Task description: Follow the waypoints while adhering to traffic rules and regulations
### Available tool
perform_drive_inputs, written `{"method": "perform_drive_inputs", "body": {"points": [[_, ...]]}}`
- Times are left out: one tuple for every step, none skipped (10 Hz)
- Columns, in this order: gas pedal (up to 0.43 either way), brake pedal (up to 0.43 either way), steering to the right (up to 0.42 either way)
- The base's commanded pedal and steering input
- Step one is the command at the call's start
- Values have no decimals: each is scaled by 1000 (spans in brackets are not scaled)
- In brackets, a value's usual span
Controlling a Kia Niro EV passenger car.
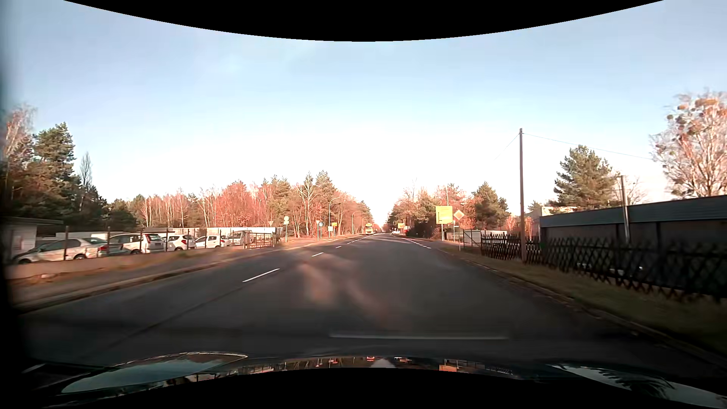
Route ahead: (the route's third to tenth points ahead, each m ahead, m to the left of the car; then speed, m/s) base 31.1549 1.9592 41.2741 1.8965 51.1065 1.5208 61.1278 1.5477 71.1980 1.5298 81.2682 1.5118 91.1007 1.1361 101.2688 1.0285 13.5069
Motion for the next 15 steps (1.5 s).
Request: {"method": "perform_drive_inputs", "body": {"points": [[150, 0, 0], [150, 0, 0], [150, 0, 0], [150, 0, 0], [150, 0, 0], [150, 0, 0], [150, 0, 0], [150, 0, 0], [150, 0, 0], [150, 0, 0], [150, 0, 0], [150, 0, 0], [150, 0, 0], [150, 0, 0], [150, 0, 0]]}}
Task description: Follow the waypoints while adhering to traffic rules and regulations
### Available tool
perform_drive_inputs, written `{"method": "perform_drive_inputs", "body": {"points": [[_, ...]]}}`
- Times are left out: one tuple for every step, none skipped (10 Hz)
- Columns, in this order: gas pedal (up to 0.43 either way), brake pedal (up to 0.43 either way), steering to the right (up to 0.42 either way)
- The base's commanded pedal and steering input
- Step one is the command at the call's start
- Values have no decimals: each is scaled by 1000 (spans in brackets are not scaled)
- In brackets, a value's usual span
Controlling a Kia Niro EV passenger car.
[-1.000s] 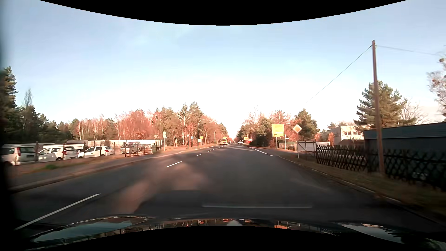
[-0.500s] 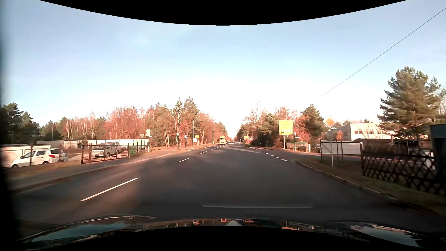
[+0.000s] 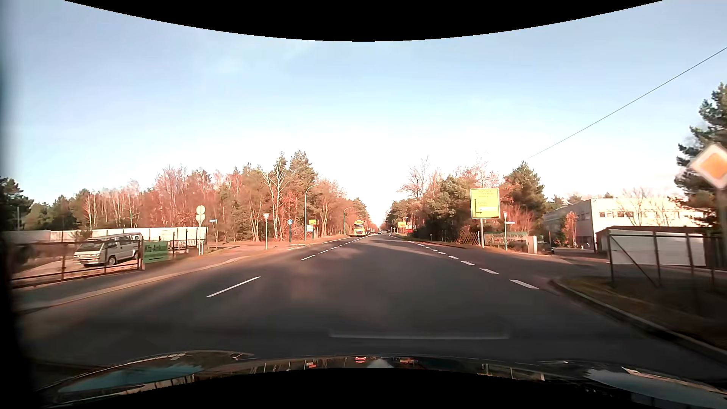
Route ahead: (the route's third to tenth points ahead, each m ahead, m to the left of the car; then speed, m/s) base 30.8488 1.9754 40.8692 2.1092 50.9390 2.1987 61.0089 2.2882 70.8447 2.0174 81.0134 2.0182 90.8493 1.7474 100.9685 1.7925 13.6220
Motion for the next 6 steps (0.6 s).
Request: {"method": "perform_drive_inputs", "body": {"points": [[150, 0, -1], [150, 0, -1], [150, 0, -2], [150, 0, -2], [150, 0, -2], [150, 0, -2]]}}
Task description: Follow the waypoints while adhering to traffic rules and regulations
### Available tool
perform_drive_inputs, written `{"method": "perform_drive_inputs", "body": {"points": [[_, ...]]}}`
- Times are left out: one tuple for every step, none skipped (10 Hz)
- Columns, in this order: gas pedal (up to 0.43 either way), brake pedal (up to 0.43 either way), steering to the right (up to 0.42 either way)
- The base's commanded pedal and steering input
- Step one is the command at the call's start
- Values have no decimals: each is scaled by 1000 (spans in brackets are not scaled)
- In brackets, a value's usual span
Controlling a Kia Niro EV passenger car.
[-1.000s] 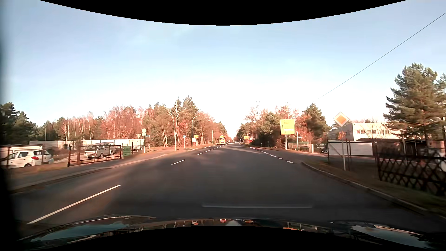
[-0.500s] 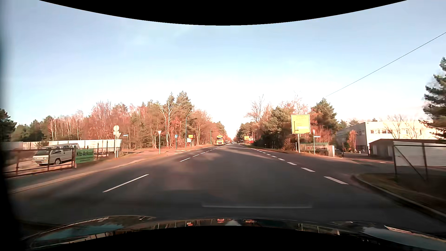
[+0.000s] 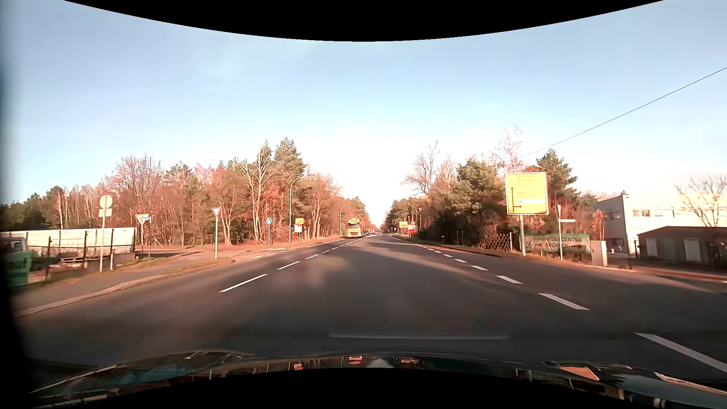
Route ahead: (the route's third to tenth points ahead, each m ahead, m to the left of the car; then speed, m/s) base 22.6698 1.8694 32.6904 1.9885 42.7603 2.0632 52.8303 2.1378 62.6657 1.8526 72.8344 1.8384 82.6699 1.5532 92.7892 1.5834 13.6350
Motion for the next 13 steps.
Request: {"method": "perform_drive_inputs", "body": {"points": [[150, 0, -2], [150, 0, -2], [150, 0, -2], [150, 0, -2], [150, 0, -2], [150, 0, -2], [150, 0, -2], [150, 0, -2], [150, 0, -2], [157, 0, -2], [157, 0, -2], [157, 0, -2], [157, 0, -2]]}}
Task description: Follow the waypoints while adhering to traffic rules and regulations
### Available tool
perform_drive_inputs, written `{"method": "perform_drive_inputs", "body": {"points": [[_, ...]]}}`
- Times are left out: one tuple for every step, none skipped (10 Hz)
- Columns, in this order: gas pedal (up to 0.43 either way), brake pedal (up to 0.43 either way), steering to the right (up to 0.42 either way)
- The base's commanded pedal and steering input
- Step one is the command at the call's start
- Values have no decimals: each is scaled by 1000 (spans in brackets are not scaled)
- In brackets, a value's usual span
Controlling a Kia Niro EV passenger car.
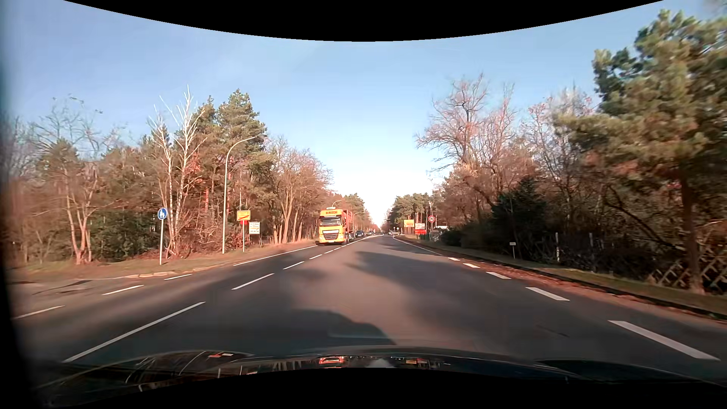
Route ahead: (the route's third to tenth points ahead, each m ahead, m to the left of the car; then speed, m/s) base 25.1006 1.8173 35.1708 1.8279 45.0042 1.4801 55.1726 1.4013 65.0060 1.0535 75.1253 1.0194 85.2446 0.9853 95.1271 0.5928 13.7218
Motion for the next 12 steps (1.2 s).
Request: {"method": "perform_drive_inputs", "body": {"points": [[157, 0, -2], [157, 0, -2], [169, 0, -2], [169, 0, -2], [189, 0, -1], [209, 0, -2], [209, 0, -2], [220, 0, -2], [220, 0, -2], [228, 0, -2], [228, 0, -2], [228, 0, -2]]}}
